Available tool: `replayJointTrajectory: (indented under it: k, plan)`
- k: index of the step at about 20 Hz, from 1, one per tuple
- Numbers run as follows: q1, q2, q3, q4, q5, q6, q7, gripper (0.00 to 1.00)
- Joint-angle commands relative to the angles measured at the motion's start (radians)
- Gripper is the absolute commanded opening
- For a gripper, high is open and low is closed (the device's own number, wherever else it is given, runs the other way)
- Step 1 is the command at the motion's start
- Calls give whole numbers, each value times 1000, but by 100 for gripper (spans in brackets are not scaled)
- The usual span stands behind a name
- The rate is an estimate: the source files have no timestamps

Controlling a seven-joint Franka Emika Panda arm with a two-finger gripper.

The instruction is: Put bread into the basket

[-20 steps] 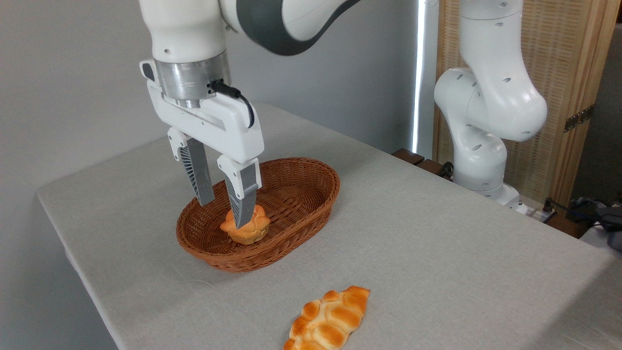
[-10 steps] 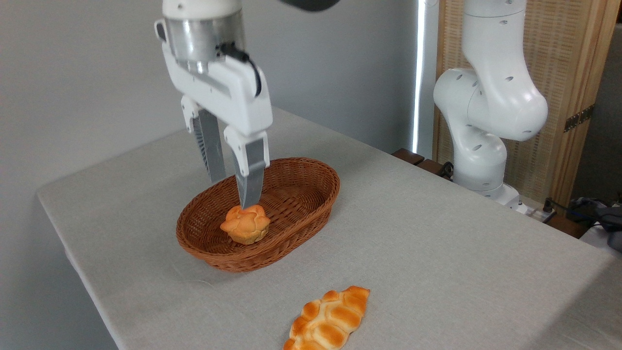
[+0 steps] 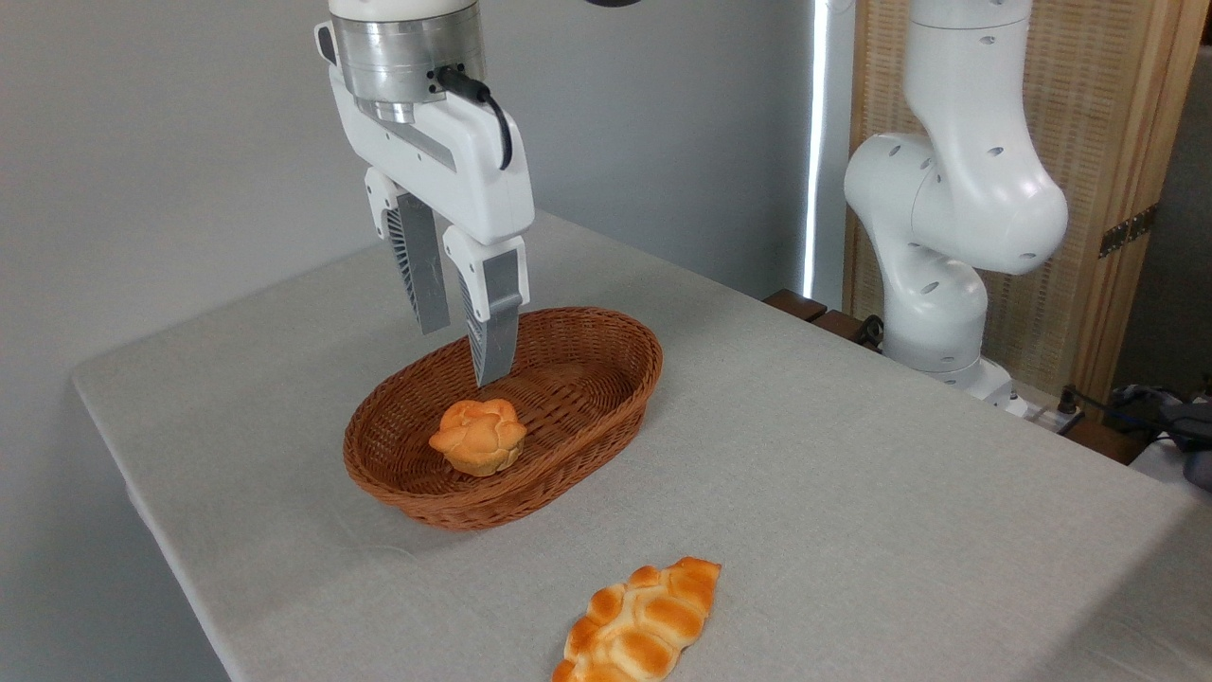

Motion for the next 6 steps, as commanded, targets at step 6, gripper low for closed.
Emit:
replayJointTrajectory:
  k: [6]
  plan:
    - [51,-25,-56,-33,-8,-13,-6,100]
